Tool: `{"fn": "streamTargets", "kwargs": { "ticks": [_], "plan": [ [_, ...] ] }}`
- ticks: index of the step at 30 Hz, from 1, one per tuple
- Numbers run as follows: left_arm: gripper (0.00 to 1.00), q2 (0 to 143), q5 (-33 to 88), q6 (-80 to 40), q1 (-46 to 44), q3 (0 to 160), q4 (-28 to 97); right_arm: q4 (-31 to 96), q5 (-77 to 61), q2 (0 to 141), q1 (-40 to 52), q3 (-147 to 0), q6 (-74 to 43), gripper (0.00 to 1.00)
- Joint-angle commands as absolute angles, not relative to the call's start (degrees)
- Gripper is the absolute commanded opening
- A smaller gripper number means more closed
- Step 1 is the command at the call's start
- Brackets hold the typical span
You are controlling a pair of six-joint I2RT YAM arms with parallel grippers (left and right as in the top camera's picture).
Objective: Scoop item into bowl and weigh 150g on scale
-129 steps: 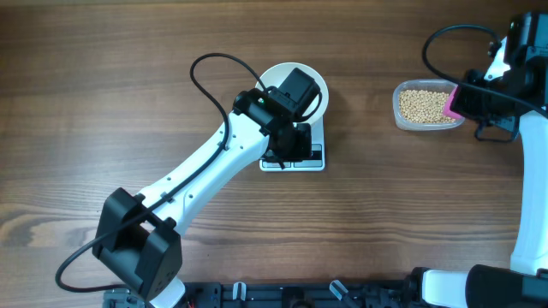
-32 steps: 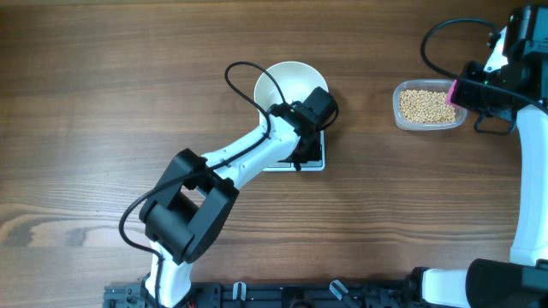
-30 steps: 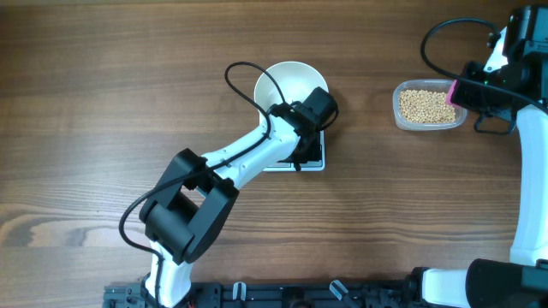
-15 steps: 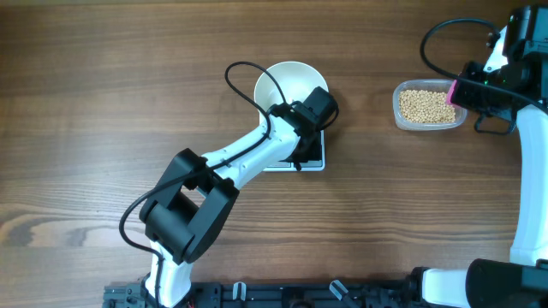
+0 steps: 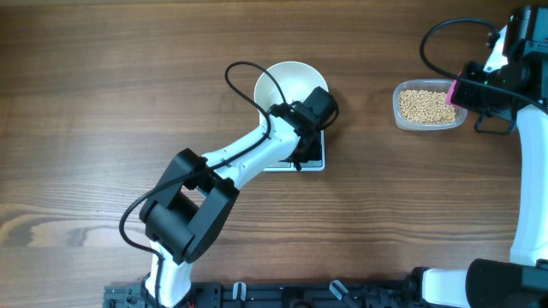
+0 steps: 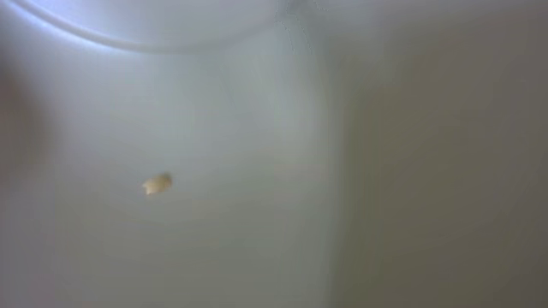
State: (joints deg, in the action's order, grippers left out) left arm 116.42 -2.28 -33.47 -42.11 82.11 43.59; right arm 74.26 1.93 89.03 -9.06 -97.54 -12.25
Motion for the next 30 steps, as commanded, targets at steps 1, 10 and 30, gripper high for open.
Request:
{"fn": "streamTargets", "kwargs": {
  "ticks": [1,10,30],
  "plan": [
    [0.04,117.56,-2.46,-33.21,-42.13,81.54,43.48,74.00,1.56,89.58,-9.08,-97.06,-11.53,0.04],
    [0.04,117.58,-2.66,-33.21,-42.13,81.54,43.55,73.97,1.58,89.58,-9.08,-97.06,-11.53,0.04],
    [0.04,117.58,-2.63,-33.21,-42.13,81.54,44.36,73.95,1.56,89.58,-9.08,-97.06,-11.53,0.04]
  ]
}}
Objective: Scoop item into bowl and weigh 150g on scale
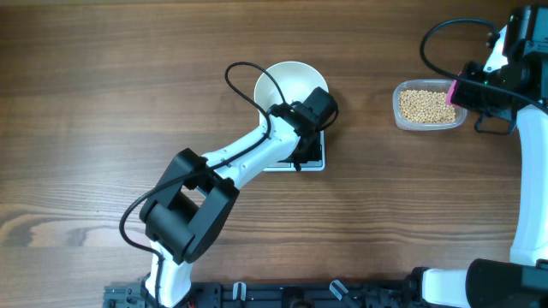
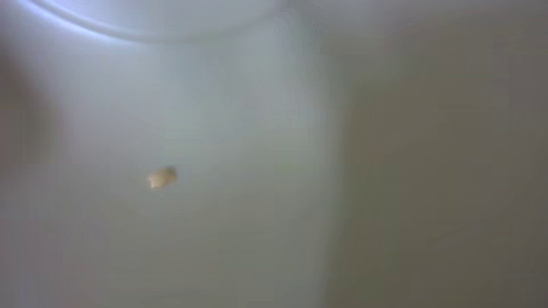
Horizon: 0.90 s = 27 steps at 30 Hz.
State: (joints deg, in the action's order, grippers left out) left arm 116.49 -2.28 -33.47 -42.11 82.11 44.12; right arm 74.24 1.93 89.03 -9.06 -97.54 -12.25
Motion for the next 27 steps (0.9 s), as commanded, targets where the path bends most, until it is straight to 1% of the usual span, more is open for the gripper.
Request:
{"fn": "streamTargets", "kwargs": {
  "ticks": [1,27],
  "plan": [
    [0.04,117.58,-2.66,-33.21,-42.13,81.54,44.36,73.93,1.56,89.58,-9.08,-97.06,-11.51,0.04],
    [0.04,118.96,-2.63,-33.21,-42.17,81.54,43.90,73.69,1.56,89.58,-9.08,-97.06,-11.51,0.04]
  ]
}}
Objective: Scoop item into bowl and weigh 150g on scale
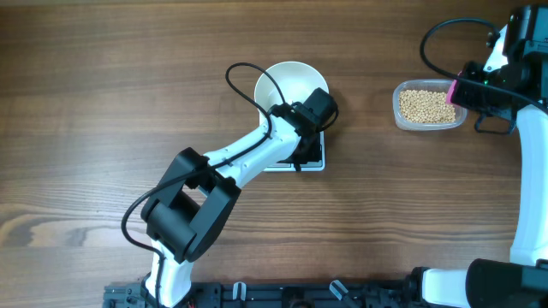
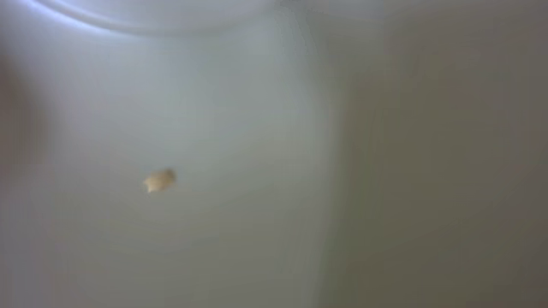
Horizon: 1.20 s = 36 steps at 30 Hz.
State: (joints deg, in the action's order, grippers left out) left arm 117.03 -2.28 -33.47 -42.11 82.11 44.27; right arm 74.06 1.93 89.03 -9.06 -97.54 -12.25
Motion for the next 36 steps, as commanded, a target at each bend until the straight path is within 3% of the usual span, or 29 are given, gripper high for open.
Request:
{"fn": "streamTargets", "kwargs": {
  "ticks": [1,36],
  "plan": [
    [0.04,118.96,-2.66,-33.21,-42.17,81.54,43.79,73.69,1.56,89.58,-9.08,-97.06,-11.53,0.04],
    [0.04,120.95,-0.62,-33.43,-42.17,81.54,43.70,73.78,1.54,89.58,-9.08,-97.06,-11.31,0.04]
  ]
}}
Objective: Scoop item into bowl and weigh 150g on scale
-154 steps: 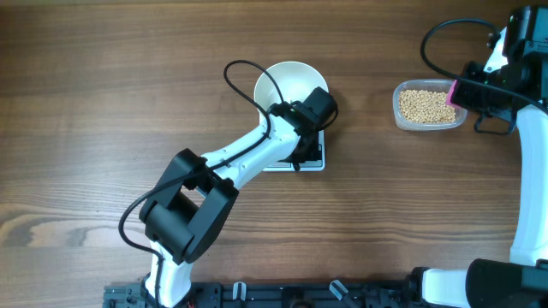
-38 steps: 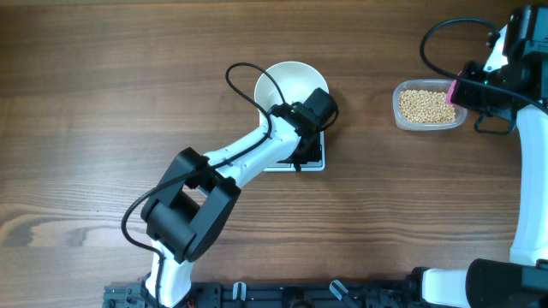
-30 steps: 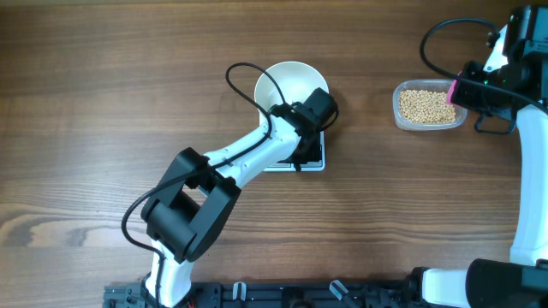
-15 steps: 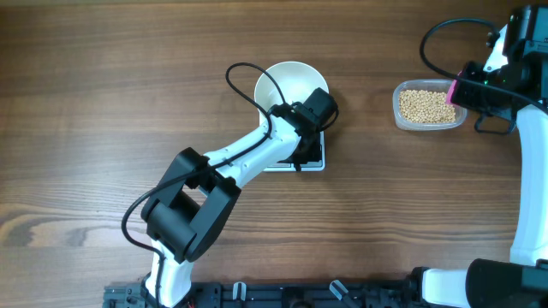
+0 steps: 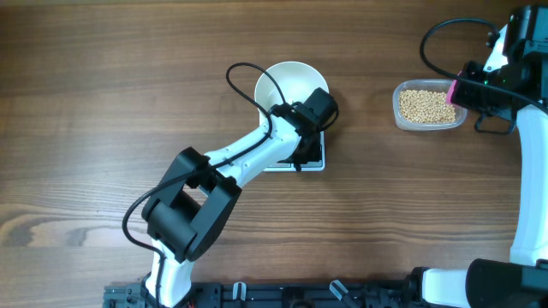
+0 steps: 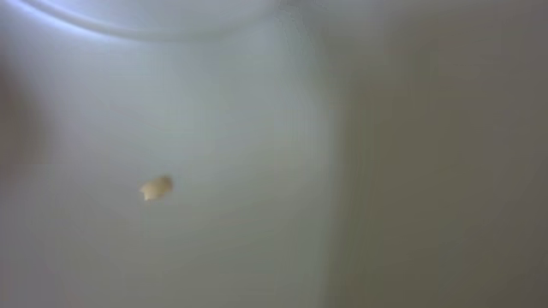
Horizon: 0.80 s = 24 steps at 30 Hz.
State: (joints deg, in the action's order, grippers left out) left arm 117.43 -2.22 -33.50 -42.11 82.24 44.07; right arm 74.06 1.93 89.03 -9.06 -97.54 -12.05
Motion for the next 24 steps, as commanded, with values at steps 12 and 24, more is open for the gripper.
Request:
{"fn": "streamTargets", "kwargs": {
  "ticks": [12,24],
  "plan": [
    [0.04,114.72,-0.51,-33.41,-42.15,81.93,43.64,74.04,1.54,89.58,-9.08,-97.06,-11.31,0.04],
    [0.04,95.13,-0.49,-33.41,-42.09,81.93,44.34,74.59,1.48,89.58,-9.08,-97.06,-11.38,0.04]
  ]
}}
